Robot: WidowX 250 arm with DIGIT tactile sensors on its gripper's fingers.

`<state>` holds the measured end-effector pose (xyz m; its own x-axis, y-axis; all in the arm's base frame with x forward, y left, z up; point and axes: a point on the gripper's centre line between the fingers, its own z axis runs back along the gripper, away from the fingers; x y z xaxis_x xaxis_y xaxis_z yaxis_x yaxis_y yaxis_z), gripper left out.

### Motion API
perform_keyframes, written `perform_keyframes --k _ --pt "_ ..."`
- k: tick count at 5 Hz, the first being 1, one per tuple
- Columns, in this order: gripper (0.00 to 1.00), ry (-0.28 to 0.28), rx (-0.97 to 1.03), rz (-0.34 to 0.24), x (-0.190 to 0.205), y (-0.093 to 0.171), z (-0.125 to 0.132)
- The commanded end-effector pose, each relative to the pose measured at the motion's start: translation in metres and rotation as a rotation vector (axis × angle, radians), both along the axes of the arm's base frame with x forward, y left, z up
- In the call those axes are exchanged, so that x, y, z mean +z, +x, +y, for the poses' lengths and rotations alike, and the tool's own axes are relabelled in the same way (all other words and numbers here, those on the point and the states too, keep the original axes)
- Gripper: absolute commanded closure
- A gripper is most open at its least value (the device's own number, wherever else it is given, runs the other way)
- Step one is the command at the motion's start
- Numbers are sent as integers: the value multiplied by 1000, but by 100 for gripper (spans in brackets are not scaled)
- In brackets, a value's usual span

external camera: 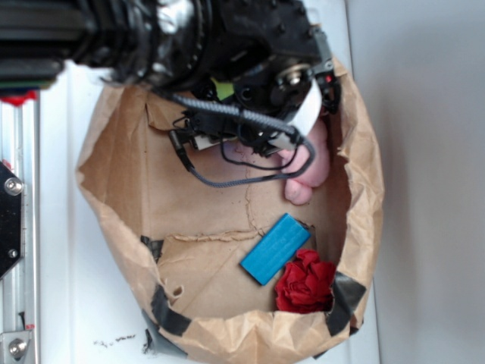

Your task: Grab the green animal.

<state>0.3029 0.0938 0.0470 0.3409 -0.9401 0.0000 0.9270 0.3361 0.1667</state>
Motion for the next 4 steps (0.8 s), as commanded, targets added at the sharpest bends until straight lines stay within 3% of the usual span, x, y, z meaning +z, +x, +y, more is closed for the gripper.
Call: perform_keyframes --k 1,2,4 --pt "0 97 -30 17 -13 -13 -5" --pt "100 77 -28 24 -14 -19 -10" --pt "100 80 -15 -3 -8 -14 -11"
